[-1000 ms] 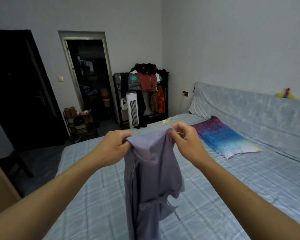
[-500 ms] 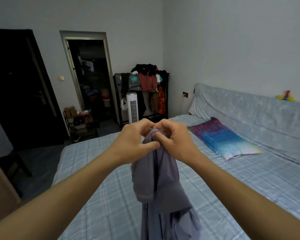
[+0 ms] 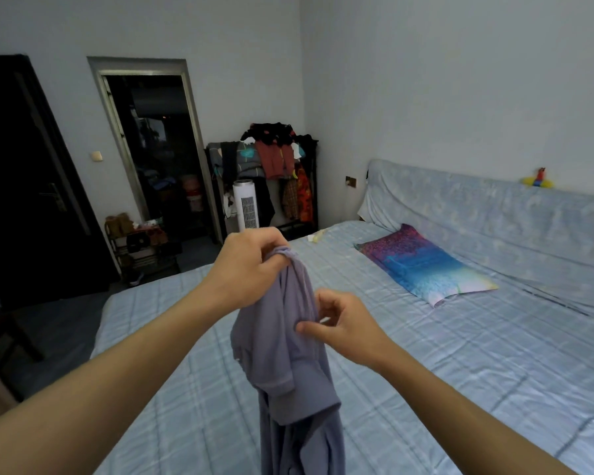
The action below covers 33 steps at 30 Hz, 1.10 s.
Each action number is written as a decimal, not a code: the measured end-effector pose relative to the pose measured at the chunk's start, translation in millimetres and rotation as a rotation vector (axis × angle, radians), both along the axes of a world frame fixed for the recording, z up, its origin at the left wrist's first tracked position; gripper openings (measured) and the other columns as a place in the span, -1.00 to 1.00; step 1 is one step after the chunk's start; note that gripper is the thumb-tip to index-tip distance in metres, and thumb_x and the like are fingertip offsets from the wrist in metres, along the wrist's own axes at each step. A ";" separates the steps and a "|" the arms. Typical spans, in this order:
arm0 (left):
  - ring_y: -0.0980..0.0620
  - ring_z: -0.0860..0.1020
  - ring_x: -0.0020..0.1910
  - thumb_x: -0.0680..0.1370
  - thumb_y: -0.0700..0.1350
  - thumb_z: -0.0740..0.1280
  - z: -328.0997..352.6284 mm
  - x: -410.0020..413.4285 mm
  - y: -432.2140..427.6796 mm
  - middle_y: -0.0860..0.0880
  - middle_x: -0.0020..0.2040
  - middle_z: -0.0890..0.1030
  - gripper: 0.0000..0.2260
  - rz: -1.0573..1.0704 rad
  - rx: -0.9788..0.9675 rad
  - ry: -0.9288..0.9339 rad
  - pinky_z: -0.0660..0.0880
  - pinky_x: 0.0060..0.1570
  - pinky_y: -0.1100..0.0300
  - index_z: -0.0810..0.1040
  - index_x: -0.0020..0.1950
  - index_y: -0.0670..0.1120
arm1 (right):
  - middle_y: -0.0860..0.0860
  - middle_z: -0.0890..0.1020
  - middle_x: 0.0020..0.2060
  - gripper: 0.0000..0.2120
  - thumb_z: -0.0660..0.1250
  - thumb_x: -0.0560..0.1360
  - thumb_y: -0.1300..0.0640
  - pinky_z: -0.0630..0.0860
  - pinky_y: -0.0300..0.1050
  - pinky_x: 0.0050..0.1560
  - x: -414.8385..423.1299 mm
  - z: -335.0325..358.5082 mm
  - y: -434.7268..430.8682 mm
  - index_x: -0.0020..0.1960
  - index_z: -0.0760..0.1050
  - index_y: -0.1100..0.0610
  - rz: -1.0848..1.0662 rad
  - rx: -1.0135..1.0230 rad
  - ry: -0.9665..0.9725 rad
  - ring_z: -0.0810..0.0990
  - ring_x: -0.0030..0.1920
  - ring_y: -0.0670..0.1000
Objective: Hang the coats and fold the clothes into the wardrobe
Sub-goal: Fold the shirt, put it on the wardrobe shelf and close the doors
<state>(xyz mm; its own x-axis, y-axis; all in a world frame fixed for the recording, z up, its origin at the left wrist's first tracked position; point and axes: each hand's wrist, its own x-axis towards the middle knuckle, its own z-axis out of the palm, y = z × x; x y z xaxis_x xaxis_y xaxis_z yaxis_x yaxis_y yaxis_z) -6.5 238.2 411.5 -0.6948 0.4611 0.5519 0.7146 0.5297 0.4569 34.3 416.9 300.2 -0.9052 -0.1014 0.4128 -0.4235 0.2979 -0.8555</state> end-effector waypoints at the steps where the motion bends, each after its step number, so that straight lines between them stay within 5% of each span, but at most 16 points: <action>1: 0.04 0.55 -0.26 0.55 -0.19 0.38 1.9 -1.4 -1.7 0.00 -0.26 0.62 -0.93 0.000 0.015 0.001 0.45 -0.24 0.19 0.64 -0.12 -0.08 | 0.13 0.67 -0.22 -0.88 0.50 0.39 0.11 0.58 0.16 -0.13 0.7 -7.3 -1.7 -0.15 0.59 0.10 -0.017 0.027 -0.028 0.63 -0.19 0.16; 5: 0.12 0.54 -0.24 0.57 -0.17 0.35 6.0 -5.3 -13.6 0.07 -0.24 0.62 -0.88 0.014 0.039 -0.006 0.46 -0.23 0.25 0.61 -0.13 0.01 | 0.27 0.64 -0.18 -0.79 0.37 0.53 0.13 0.55 0.23 -0.12 -1.8 -21.4 -9.2 -0.08 0.55 0.31 -0.098 0.044 -0.063 0.61 -0.15 0.29; 7: 0.10 0.54 -0.21 0.59 -0.15 0.32 4.1 -8.7 -26.3 0.07 -0.22 0.61 -0.87 0.059 0.022 -0.014 0.47 -0.21 0.20 0.58 -0.13 0.03 | 0.13 0.55 -0.36 -0.77 0.34 0.56 0.17 0.43 0.05 -0.29 -5.1 -15.6 -7.6 -0.22 0.47 0.28 -0.159 0.039 -0.040 0.49 -0.34 0.12; 12: 0.02 0.56 -0.17 0.60 -0.18 0.28 -3.0 -18.3 -63.2 0.03 -0.18 0.61 -0.84 0.194 -0.029 -0.115 0.50 -0.18 0.05 0.55 -0.12 0.05 | -0.02 0.44 -0.44 -0.72 0.34 0.57 0.19 0.30 -0.15 -0.35 -9.7 23.3 -0.8 -0.30 0.43 0.23 -0.154 0.020 -0.005 0.38 -0.39 -0.09; 18: 0.17 0.61 -0.12 0.47 -0.34 0.31 -10.1 -6.4 -64.1 0.16 -0.13 0.64 -0.70 0.116 -0.124 -0.215 0.59 -0.12 0.15 0.60 -0.03 0.08 | -0.06 0.48 -0.44 -0.68 0.33 0.57 0.16 0.33 -0.21 -0.34 -11.5 59.7 -15.3 -0.35 0.41 0.06 -0.129 0.063 0.034 0.40 -0.40 -0.11; 22: 0.27 0.60 -0.02 0.45 -0.06 0.44 -11.4 6.2 -43.9 0.24 -0.05 0.64 -0.78 -0.115 -0.149 -0.262 0.52 -0.09 0.40 0.59 0.07 0.14 | -0.19 0.48 -0.50 -0.66 0.34 0.54 0.21 0.31 -0.35 -0.37 -11.5 71.3 -26.4 -0.37 0.42 -0.02 -0.146 0.074 0.073 0.40 -0.44 -0.22; 24: 0.21 0.62 -0.07 0.48 -0.05 0.46 -15.8 8.7 -31.5 0.15 -0.10 0.64 -0.86 -0.157 -0.111 -0.205 0.54 -0.09 0.36 0.60 0.01 0.09 | -0.15 0.50 -0.46 -0.69 0.33 0.54 0.21 0.34 -0.31 -0.36 -8.8 74.9 -29.6 -0.34 0.43 -0.02 -0.151 0.094 0.087 0.42 -0.43 -0.19; 28: -0.04 0.58 -0.19 0.56 -0.17 0.39 -18.2 6.0 -18.3 -0.07 -0.20 0.61 -0.95 -0.140 -0.038 -0.188 0.55 -0.15 -0.04 0.60 -0.08 -0.14 | 0.08 0.59 -0.36 -0.81 0.34 0.54 0.21 0.40 -0.18 -0.31 -1.3 79.3 -24.6 -0.25 0.51 0.12 -0.135 0.067 0.098 0.50 -0.34 -0.08; 31: 0.09 0.47 -0.29 0.61 -0.17 0.32 -17.6 5.1 -13.1 -0.02 -0.26 0.54 -0.88 -0.172 0.028 -0.280 0.43 -0.24 0.14 0.57 -0.11 -0.14 | 0.21 0.63 -0.26 -0.86 0.34 0.55 0.22 0.42 -0.12 -0.26 3.5 77.3 -15.7 -0.17 0.55 0.23 -0.109 0.027 0.109 0.52 -0.28 -0.03; 33: 0.11 0.44 -0.31 0.61 -0.18 0.29 -15.4 5.3 -8.0 -0.06 -0.27 0.53 -0.86 -0.150 0.060 -0.294 0.39 -0.24 0.14 0.56 -0.14 -0.10 | 0.10 0.58 -0.35 -0.81 0.34 0.57 0.17 0.38 -0.17 -0.31 6.3 72.7 -11.4 -0.21 0.54 0.17 -0.108 -0.001 0.098 0.48 -0.32 -0.07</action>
